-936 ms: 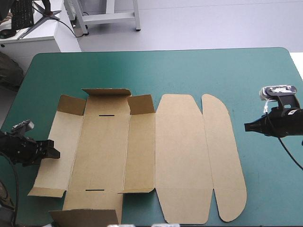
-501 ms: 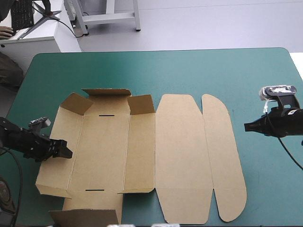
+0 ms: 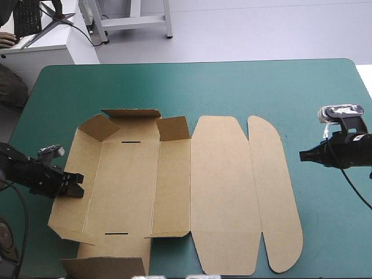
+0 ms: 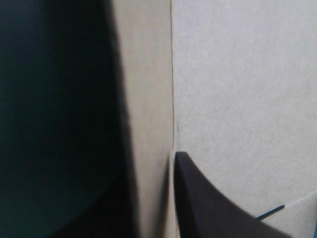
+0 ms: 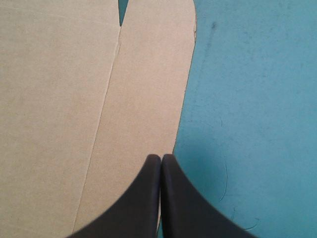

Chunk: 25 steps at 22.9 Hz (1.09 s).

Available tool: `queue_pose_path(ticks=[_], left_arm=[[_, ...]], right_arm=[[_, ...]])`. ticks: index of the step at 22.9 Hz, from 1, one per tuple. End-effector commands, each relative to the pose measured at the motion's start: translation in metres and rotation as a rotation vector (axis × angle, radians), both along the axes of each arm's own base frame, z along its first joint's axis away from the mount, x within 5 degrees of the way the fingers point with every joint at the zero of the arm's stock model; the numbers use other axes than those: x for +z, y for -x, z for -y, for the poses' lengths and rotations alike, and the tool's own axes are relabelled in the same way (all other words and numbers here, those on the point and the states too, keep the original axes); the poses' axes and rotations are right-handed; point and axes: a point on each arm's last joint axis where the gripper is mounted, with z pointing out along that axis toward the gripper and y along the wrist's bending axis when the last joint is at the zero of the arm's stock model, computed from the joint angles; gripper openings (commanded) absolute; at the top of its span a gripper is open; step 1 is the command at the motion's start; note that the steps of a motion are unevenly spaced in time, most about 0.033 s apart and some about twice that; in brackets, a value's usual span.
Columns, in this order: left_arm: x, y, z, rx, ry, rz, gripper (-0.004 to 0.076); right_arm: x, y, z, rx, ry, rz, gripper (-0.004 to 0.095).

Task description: Fold the box

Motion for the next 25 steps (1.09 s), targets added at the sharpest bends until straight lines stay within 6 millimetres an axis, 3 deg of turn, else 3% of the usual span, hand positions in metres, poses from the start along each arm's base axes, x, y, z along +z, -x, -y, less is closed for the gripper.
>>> queue_pose_path(ticks=[1,9,14,17,25], left_arm=[[0.015,0.005,0.008,-0.003,0.057,-0.019,-0.0005],[0.015,0.001,0.006,0.019,0.028,0.022,-0.001],[0.039,-0.021,0.016,-0.148,-0.091,0.161,-0.001],[0.081,-0.053,0.048,-0.365,-0.246,0.426,-0.001],[0.147,-0.085,0.125,-0.698,-0.642,0.901,-0.0009]], right_arm=[[0.013,-0.001,-0.001,-0.006,-0.013,0.077,-0.002],[0.013,-0.001,-0.001,-0.003,-0.012,0.078,-0.002],[0.013,-0.001,-0.001,-0.003,-0.012,0.078,-0.002],[0.013,-0.001,-0.001,-0.003,-0.012,0.078,-0.002],[0.013,0.0,-0.001,-0.007,-0.019,0.074,-0.002]])
